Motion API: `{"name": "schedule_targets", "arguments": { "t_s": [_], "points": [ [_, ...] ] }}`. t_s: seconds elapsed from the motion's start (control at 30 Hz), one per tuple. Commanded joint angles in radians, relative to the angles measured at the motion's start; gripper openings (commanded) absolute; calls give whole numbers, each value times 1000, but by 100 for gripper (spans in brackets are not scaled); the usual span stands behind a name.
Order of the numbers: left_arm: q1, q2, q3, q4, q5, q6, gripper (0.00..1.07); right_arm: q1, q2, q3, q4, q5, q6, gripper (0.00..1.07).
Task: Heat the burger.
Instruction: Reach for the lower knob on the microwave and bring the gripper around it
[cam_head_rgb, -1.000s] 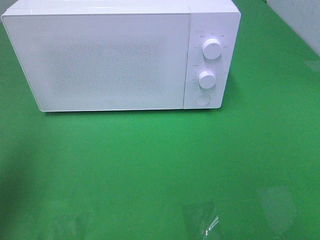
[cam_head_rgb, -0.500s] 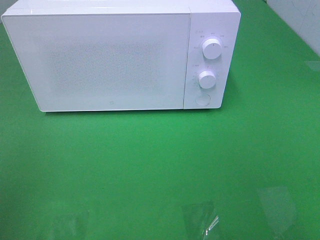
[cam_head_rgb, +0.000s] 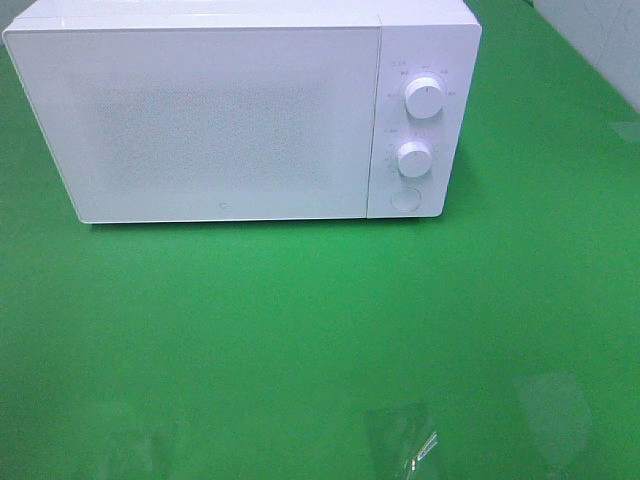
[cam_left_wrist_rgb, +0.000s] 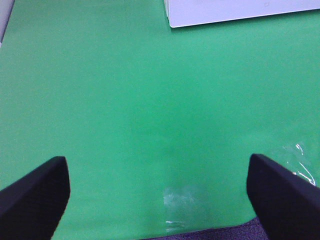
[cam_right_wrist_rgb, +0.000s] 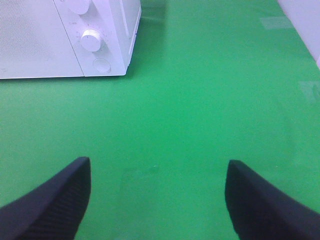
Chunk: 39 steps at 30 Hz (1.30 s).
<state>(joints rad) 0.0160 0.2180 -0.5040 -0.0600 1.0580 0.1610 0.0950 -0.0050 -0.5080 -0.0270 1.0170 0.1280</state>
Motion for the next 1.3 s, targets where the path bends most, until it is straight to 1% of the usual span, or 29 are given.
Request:
{"name": "schedule_targets", "arguments": {
  "t_s": [0.03,0.07,0.2,0.23,0.27,0.3,0.37,0.4,1.3],
  "points": [
    [4,-9,4,2,-18,-10,88,-3,-23,-1,-5,-15,-5,73],
    [4,-36,4,-13,-18,-10,88,-3,-23,-1,-5,-15,-5,73],
    [4,-94,4,-11,-18,-10,88,-3,-23,-1,-5,-15,-5,73],
    [4,-145,4,-11,-18,-10,88,-3,-23,-1,-5,-15,-5,73],
    [4,-145,4,-11,-18,-10,88,-3,-23,-1,-5,-15,-5,73],
    [4,-190,4,-11,-18,-10,88,-3,-23,-1,-5,-15,-5,73],
    [4,-212,4,-11,-18,-10,88,-3,-23,-1,-5,-15,-5,73],
    [4,-252,4,-11,-18,-10,88,-3,-23,-1,-5,-15,-5,73],
    [4,-247,4,-7,-18,-11,88,-3,-18,-1,-5,-15,-5,73]
  ]
}}
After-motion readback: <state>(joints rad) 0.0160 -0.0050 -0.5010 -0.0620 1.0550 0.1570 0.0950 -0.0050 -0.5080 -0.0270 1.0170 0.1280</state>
